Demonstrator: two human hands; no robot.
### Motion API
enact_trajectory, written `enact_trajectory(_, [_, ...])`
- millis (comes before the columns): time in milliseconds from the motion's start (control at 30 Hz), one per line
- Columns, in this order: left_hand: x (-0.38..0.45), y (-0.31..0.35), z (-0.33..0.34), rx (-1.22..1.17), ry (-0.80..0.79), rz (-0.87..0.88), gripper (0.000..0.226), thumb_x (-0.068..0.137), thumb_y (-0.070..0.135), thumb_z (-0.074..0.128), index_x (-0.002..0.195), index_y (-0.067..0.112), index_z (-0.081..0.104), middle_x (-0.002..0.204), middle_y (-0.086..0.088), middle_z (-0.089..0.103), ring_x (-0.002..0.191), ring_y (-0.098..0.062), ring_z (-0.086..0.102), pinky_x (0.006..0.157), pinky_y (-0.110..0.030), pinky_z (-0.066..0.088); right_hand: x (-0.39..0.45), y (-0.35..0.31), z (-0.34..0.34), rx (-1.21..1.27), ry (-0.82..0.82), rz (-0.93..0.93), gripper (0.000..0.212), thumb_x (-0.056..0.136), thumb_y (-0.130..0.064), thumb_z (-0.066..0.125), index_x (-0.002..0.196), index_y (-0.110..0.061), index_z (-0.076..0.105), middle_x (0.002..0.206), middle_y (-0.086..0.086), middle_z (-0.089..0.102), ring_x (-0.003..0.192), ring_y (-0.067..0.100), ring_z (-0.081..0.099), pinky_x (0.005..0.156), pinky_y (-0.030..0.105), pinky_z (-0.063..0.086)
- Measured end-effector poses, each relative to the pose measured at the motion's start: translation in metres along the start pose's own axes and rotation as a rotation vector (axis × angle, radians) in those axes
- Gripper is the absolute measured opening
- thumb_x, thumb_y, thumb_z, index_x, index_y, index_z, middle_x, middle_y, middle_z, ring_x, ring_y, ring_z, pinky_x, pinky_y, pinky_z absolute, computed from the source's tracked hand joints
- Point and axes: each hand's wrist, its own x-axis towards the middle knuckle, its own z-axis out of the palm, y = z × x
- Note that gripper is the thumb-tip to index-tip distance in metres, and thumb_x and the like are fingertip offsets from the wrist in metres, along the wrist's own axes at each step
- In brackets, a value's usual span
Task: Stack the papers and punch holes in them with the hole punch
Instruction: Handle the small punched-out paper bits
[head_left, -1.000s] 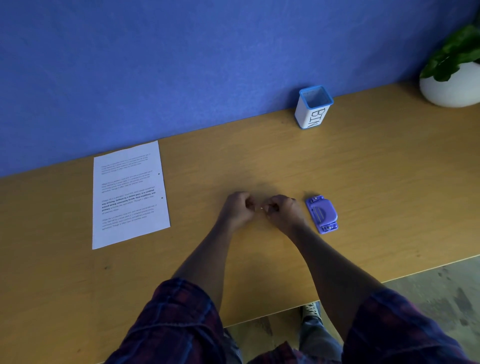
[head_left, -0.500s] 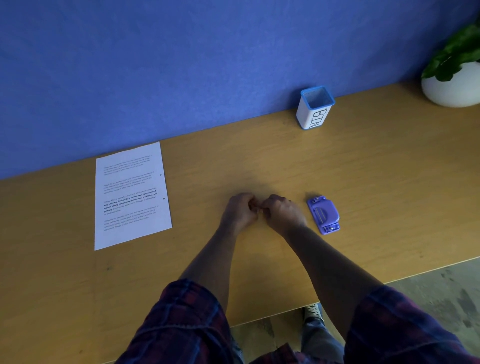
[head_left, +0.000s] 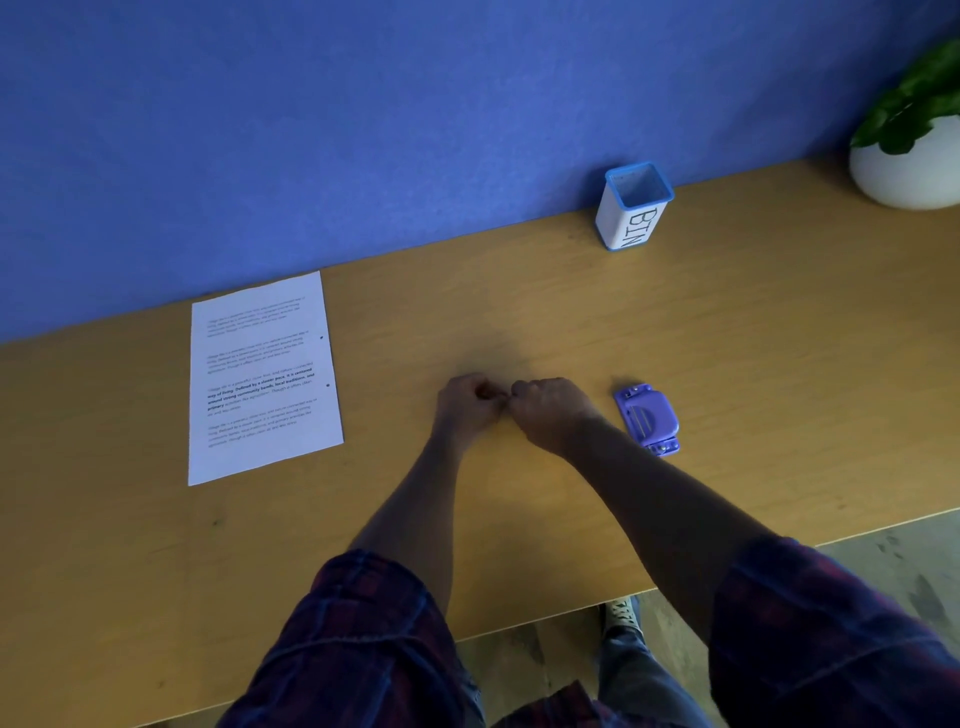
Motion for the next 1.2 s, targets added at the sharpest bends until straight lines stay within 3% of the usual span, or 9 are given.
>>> enact_trajectory(100, [-0.002,-0.003,-0.003,-0.023,-0.017,0.007,0.007,0.079,0.016,0.075,0.074,0.021,0.072,0.069,0.009,0.068,0.07,-0.013,0.065,0.072,-0.029,0.053,0.004,0.011,0.003,0.171,-0.062,0.156,0.029,0.093,-0.012,0.05,0.117,-0.012,0.066,0.118,0.012,0.066,0.107,0.033,0.066,0.085,0.039,0.055])
enact_trajectory(267, [-0.006,-0.006,-0.002,-0.047,0.025,-0.009,0.023,0.083,0.014,0.073,0.066,0.027,0.064,0.066,0.012,0.066,0.067,-0.013,0.064,0.072,-0.026,0.054,-0.011,0.016,0.013,0.586,0.073,0.404,0.025,0.087,-0.012,0.056,0.096,-0.019,0.077,0.11,0.007,0.07,0.099,0.034,0.066,0.076,0.034,0.051])
enact_trajectory(400, [-0.007,-0.012,-0.005,-0.091,0.033,-0.039,0.005,0.084,0.018,0.074,0.08,0.015,0.075,0.073,0.002,0.072,0.069,-0.016,0.067,0.073,-0.029,0.056,-0.01,0.009,0.016,0.553,0.093,0.375,0.022,0.091,-0.018,0.057,0.101,-0.022,0.077,0.112,0.003,0.069,0.097,0.031,0.067,0.076,0.034,0.051])
enact_trajectory(567, [-0.008,-0.009,-0.007,-0.04,0.01,-0.016,0.006,0.085,0.02,0.071,0.084,0.016,0.076,0.076,0.005,0.072,0.078,-0.018,0.07,0.074,-0.024,0.053,-0.008,0.005,0.018,0.483,0.138,0.318,0.021,0.094,-0.029,0.058,0.105,-0.024,0.075,0.111,0.0,0.069,0.094,0.028,0.069,0.076,0.036,0.056])
enact_trajectory(667, [-0.01,-0.003,-0.007,0.022,0.021,0.021,0.008,0.087,0.018,0.071,0.09,0.014,0.077,0.081,0.006,0.068,0.081,-0.011,0.064,0.071,-0.017,0.041,-0.008,0.001,0.019,0.41,0.181,0.258,0.013,0.088,-0.022,0.065,0.093,-0.019,0.077,0.098,0.002,0.071,0.079,0.028,0.071,0.063,0.035,0.057])
enact_trajectory(800, [-0.009,0.001,-0.001,0.147,-0.014,0.071,0.006,0.086,0.018,0.07,0.09,0.015,0.074,0.089,0.005,0.065,0.087,-0.016,0.065,0.073,-0.019,0.041,-0.01,-0.004,0.023,0.298,0.171,0.224,0.01,0.069,-0.009,0.077,0.077,-0.015,0.073,0.078,0.004,0.068,0.06,0.025,0.069,0.044,0.03,0.053])
enact_trajectory(867, [-0.01,0.003,0.002,0.232,-0.034,0.116,0.005,0.086,0.018,0.067,0.09,0.016,0.07,0.096,-0.001,0.064,0.091,-0.022,0.065,0.073,-0.026,0.046,-0.01,-0.008,0.022,0.285,0.137,0.205,0.011,0.073,-0.005,0.07,0.083,-0.01,0.071,0.082,0.009,0.067,0.066,0.028,0.07,0.05,0.034,0.055])
enact_trajectory(1033, [-0.012,0.011,0.005,0.407,-0.085,0.209,0.01,0.082,0.019,0.064,0.091,0.015,0.062,0.1,-0.006,0.062,0.089,-0.027,0.063,0.07,-0.039,0.056,-0.007,-0.005,0.02,0.34,0.052,0.249,0.028,0.09,-0.007,0.05,0.117,-0.006,0.057,0.114,0.014,0.06,0.102,0.03,0.064,0.083,0.04,0.057])
enact_trajectory(1200, [-0.005,0.031,0.006,0.423,-0.071,0.235,0.012,0.082,0.029,0.063,0.088,0.019,0.066,0.096,0.0,0.064,0.086,-0.024,0.065,0.062,-0.032,0.048,-0.002,0.006,0.015,0.539,0.134,0.389,0.019,0.094,-0.01,0.048,0.113,-0.007,0.051,0.111,0.016,0.065,0.099,0.036,0.068,0.076,0.041,0.053])
